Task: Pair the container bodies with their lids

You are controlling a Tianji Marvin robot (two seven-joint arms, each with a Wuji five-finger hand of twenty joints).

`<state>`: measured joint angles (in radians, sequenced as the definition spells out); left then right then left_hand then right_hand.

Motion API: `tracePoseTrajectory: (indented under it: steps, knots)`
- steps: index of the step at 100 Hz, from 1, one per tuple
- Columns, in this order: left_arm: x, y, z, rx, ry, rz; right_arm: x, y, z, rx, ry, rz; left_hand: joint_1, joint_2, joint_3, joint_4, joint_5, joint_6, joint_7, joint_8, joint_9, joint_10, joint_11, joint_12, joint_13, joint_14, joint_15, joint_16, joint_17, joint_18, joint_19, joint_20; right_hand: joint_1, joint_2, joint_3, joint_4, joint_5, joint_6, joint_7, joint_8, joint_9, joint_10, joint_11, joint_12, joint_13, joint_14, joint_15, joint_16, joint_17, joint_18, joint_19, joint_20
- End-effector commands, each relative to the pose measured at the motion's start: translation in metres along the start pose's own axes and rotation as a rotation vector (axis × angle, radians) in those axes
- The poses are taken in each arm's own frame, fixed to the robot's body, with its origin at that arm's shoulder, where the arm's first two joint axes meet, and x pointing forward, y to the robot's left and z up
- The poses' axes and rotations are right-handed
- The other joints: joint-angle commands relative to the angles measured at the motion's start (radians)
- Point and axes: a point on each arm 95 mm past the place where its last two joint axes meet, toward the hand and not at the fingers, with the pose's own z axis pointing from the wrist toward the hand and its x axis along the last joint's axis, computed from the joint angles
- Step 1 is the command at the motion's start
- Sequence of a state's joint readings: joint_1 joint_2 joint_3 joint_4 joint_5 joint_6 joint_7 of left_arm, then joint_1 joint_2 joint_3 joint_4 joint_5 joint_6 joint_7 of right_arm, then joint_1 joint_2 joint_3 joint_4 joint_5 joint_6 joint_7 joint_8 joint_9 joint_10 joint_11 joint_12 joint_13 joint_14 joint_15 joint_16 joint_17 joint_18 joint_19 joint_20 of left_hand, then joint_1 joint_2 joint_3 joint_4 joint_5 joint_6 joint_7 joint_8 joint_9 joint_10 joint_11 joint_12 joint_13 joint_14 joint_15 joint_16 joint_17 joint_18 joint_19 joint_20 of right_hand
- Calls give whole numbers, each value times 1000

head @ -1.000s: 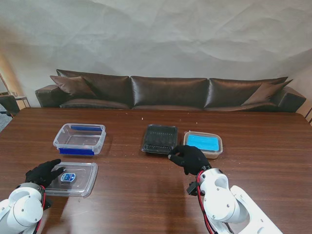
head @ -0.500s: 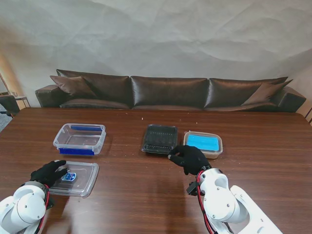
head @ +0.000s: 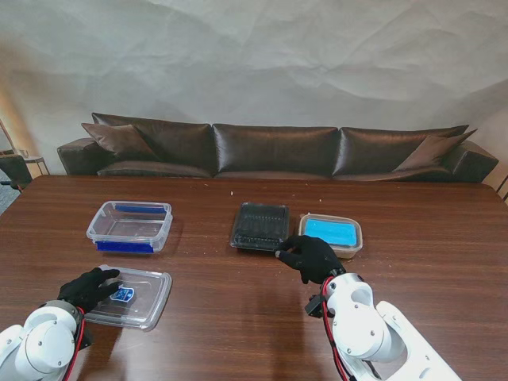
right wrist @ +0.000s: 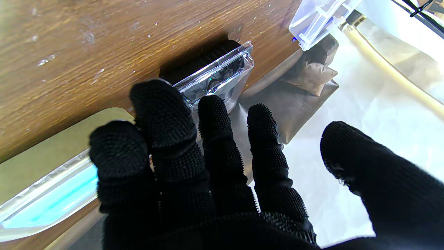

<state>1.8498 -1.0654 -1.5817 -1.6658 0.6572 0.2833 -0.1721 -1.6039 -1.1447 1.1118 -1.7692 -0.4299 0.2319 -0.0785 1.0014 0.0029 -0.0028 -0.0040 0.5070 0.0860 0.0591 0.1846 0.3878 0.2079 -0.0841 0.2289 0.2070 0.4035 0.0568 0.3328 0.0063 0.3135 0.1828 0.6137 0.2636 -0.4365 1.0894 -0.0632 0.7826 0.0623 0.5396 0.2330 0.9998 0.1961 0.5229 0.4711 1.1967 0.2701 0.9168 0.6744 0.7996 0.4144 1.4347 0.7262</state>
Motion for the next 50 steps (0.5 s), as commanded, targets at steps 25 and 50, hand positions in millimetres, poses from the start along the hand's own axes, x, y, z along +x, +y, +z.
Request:
tracePoseTrajectory:
  steps: [25, 50]
  knots:
    - [13, 23, -20, -119, -19, 14, -1, -2, 0, 10, -2, 9, -33, 39, -14, -7, 17, 67, 24, 20, 102, 84, 144, 58, -23, -11, -7, -15, -23, -32, -15, 2, 11, 3, -11, 12, 18, 2, -10, 8, 26, 23, -8, 5, -15, 26, 3, -13, -189, 31, -4, 9]
    - [28, 26, -31, -137, -31, 27, -3, 0, 0, 9, -7, 12, -36, 44, -12, -7, 20, 112, 19, 25, 94, 110, 141, 57, -26, 1, -7, -16, -20, -24, -12, 7, 12, 4, -11, 13, 20, 7, -9, 9, 26, 24, -8, 5, -14, 30, 4, -12, -189, 31, -3, 10]
